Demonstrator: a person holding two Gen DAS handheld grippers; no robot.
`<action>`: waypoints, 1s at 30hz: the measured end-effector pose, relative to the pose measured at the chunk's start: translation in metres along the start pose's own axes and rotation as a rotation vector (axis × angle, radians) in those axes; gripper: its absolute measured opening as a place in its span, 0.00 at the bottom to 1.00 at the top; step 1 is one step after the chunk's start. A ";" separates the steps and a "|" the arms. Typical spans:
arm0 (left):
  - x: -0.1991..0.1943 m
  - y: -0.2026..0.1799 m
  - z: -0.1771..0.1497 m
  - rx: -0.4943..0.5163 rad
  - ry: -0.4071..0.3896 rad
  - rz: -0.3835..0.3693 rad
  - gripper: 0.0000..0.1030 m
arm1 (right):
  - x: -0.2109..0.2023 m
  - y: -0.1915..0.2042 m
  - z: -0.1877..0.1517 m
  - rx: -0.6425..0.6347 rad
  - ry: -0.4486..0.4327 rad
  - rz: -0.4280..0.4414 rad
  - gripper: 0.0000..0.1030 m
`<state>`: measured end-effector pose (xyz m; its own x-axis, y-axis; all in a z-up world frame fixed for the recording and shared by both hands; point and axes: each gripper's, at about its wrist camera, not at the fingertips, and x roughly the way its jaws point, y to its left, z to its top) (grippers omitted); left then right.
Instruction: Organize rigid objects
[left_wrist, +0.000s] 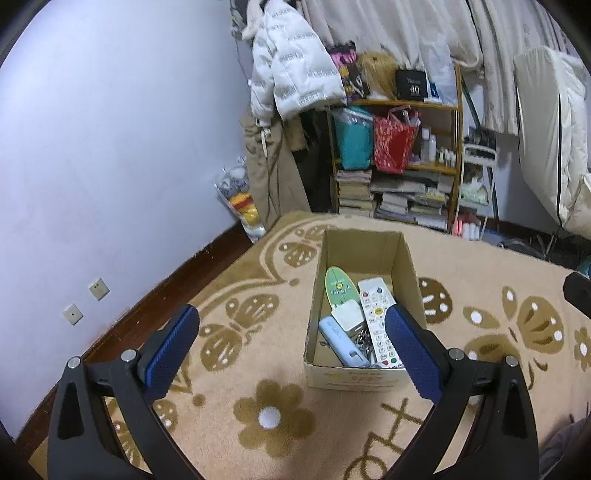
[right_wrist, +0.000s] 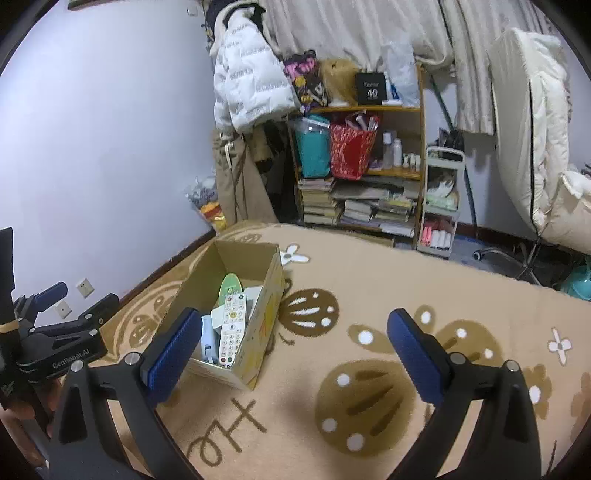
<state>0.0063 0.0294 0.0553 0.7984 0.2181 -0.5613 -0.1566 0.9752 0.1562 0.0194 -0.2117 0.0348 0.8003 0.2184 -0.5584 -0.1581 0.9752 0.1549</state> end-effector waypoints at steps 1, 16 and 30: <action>-0.005 0.001 -0.001 -0.005 -0.009 -0.005 0.97 | -0.006 -0.001 -0.001 0.003 -0.014 0.004 1.00; -0.067 0.011 -0.025 -0.052 -0.205 -0.043 0.97 | -0.045 -0.022 -0.034 0.061 -0.132 0.040 1.00; -0.047 -0.007 -0.050 -0.021 -0.181 -0.071 0.97 | -0.042 -0.027 -0.051 0.047 -0.169 0.004 1.00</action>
<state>-0.0591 0.0140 0.0402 0.8992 0.1408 -0.4143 -0.1070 0.9888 0.1037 -0.0400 -0.2453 0.0125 0.8863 0.2096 -0.4129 -0.1379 0.9707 0.1968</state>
